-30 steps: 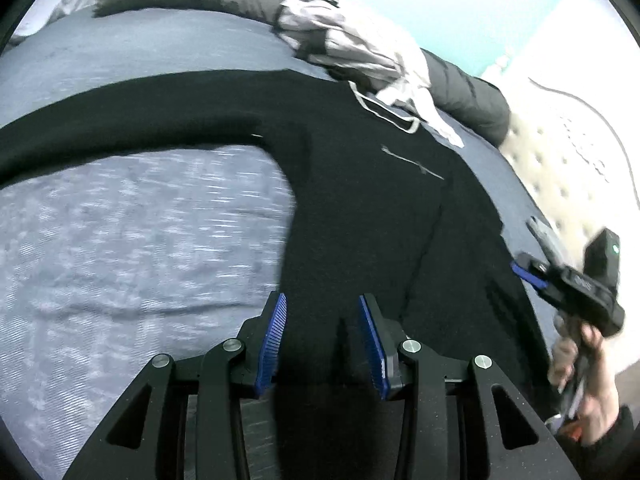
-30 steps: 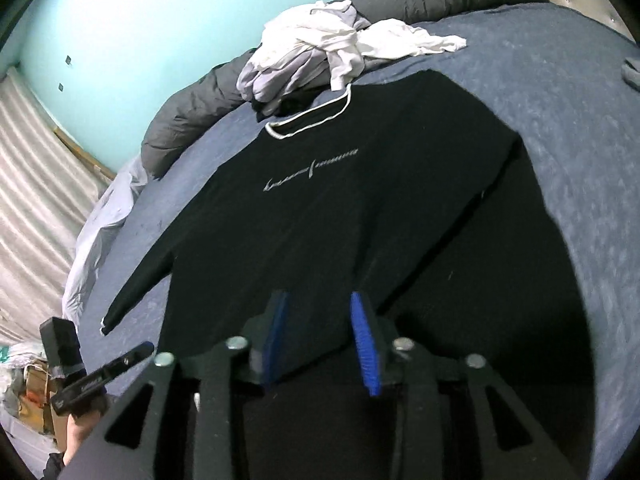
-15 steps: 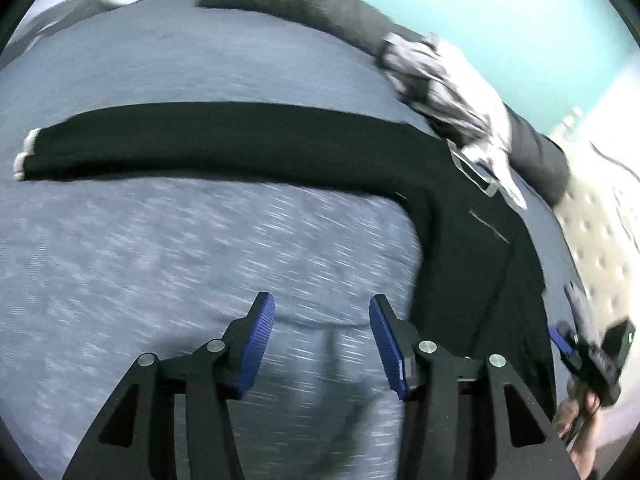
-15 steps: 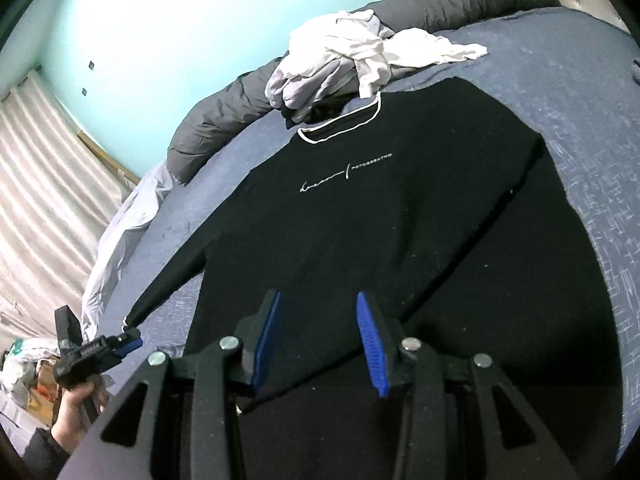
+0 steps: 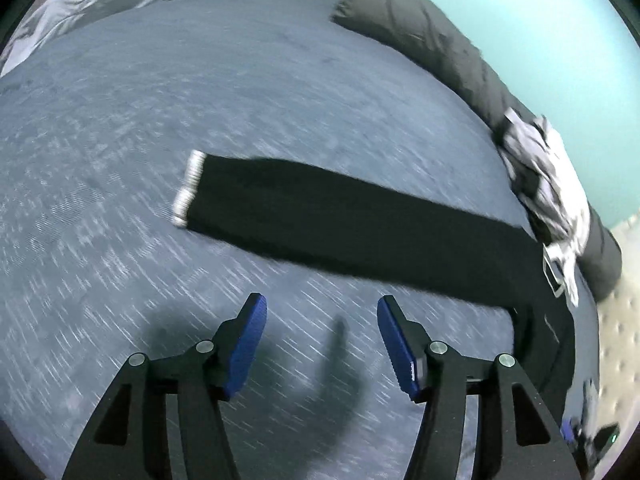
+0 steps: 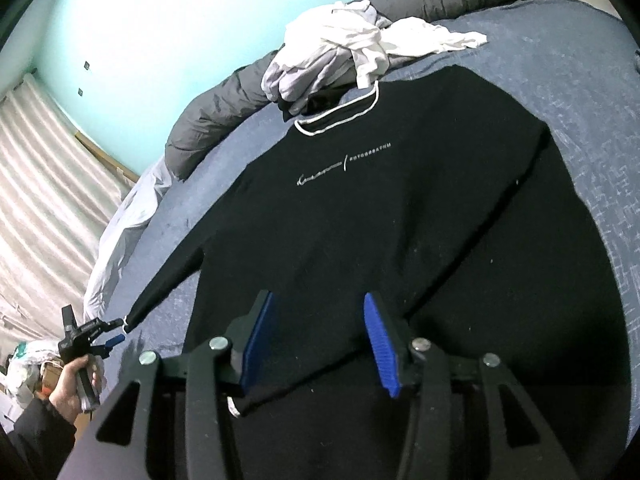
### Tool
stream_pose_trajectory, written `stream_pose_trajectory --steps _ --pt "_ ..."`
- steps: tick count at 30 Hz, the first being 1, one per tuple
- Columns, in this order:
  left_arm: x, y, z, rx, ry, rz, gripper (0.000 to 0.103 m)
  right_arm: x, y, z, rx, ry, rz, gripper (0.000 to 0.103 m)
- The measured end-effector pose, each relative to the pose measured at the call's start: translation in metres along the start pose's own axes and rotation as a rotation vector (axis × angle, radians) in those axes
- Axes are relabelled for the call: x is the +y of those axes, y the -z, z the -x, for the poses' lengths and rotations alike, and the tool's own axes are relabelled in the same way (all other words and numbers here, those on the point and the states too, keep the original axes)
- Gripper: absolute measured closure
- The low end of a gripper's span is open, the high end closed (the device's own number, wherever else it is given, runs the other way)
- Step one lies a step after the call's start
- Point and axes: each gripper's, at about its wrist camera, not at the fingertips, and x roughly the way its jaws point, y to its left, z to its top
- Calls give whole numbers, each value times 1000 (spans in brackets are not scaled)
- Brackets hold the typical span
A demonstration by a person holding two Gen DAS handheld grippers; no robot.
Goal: Fold clothes
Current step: 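Move the open left gripper to the white-trimmed sleeve cuff and grasp it, then lift the white-trimmed cuff with the left gripper toward the body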
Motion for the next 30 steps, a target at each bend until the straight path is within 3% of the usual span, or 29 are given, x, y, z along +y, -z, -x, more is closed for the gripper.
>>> stream_pose_trajectory --steps 6,13,20,22,27,30 --pt "36 -16 -5 -30 33 133 40 4 0 0 -6 -10 20 55" --pt "54 -29 -18 -46 24 204 40 8 0 0 -17 -21 32 55" --pt "56 -41 -30 -55 21 195 41 5 0 -3 -13 -12 30 55" --pt "54 -42 -31 -63 17 183 46 4 0 -5 -9 -9 29 55" --pt "54 -51 -34 -74 7 163 86 2 0 -5 -10 -8 28 55" --pt "48 -56 -24 -113 17 129 90 1 -1 -5 -15 -9 22 55"
